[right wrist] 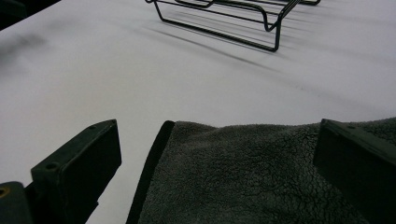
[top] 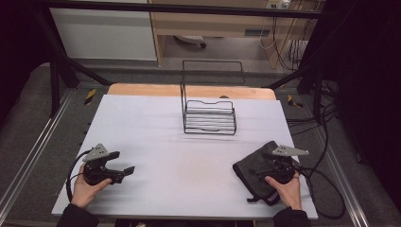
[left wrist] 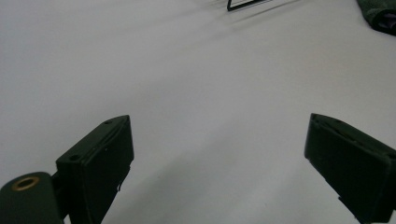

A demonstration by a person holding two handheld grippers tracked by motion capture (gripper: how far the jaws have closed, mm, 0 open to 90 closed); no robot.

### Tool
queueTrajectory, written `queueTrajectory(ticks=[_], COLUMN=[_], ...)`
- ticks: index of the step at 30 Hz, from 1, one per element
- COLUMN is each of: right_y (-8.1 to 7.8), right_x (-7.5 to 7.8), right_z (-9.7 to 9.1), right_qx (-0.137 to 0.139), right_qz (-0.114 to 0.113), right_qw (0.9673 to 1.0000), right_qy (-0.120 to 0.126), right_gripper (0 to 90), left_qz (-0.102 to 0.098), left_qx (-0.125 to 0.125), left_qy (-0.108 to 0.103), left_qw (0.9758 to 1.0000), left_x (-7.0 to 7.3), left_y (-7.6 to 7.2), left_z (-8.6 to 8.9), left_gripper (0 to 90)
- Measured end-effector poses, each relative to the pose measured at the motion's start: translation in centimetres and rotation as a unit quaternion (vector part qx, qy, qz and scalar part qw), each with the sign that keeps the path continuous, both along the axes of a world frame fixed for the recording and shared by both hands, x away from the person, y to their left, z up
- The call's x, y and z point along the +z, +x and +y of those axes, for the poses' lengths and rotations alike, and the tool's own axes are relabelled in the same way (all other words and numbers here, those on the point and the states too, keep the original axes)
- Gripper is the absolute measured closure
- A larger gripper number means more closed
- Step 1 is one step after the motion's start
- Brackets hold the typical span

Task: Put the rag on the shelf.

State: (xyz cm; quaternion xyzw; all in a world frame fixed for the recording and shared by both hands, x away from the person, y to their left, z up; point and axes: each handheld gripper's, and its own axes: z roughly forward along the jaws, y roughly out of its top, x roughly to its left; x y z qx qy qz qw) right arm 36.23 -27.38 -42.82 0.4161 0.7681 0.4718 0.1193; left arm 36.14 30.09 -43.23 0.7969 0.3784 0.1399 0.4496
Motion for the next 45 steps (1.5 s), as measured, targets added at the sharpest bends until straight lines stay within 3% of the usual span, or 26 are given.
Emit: queueTrajectory(ticks=[18, 23, 26, 27, 28, 30, 32, 34, 39, 40, 45], right_y=[-0.1, -0.3, -0.4, -0.4, -0.5, -0.4, -0.4, -0.3, -0.3, -0.2, -0.1], right_x=[0.2, 0.4, 0.4, 0.4, 0.2, 0.0, -0.1, -0.5, -0.9, -1.1, -1.4], right_z=[1.7, 2.7, 3.6, 3.6, 4.0, 4.4, 4.7, 5.2, 5.5, 5.6, 5.9], right_qx=[0.002, 0.012, 0.035, 0.035, 0.051, 0.065, 0.068, 0.074, 0.075, 0.078, 0.082], right_qz=[0.014, -0.001, 0.004, 0.004, 0.006, 0.012, 0.012, 0.009, 0.004, 0.001, -0.007], right_qw=[0.9996, 0.9986, 0.9969, 0.9969, 0.9952, 0.9930, 0.9921, 0.9891, 0.9862, 0.9844, 0.9820], right_qy=[-0.024, -0.051, -0.070, -0.070, -0.084, -0.098, -0.104, -0.127, -0.147, -0.158, -0.170], right_gripper=[7.4, 16.6, 34.6, 34.6, 42.1, 47.0, 48.0, 54.2, 62.8, 65.9, 71.3], left_qz=[-0.003, -0.003, -0.003, -0.003, -0.003, -0.003, -0.002, -0.002, -0.002, -0.002, -0.002], left_qx=[0.008, 0.014, 0.013, 0.013, 0.013, 0.011, 0.011, 0.012, 0.011, 0.011, 0.010], left_qy=[0.003, 0.005, 0.010, 0.010, 0.011, 0.014, 0.016, 0.016, 0.017, 0.018, 0.019], left_qw=[1.0000, 0.9999, 0.9999, 0.9999, 0.9999, 0.9998, 0.9998, 0.9998, 0.9998, 0.9998, 0.9998], left_x=[-0.2, -0.2, -0.2, -0.2, -0.2, -0.2, -0.2, -0.3, -0.2, -0.3, -0.3], left_y=[-0.1, 0.0, -0.1, -0.1, -0.1, -0.1, -0.1, -0.1, -0.1, -0.1, -0.1], left_z=[0.4, 0.5, 0.4, 0.4, 0.4, 0.4, 0.4, 0.4, 0.3, 0.3, 0.2], left_gripper=[8.7, 9.1, 9.4, 9.5, 9.5, 9.7, 9.7, 10.0, 10.5, 10.6, 11.1])
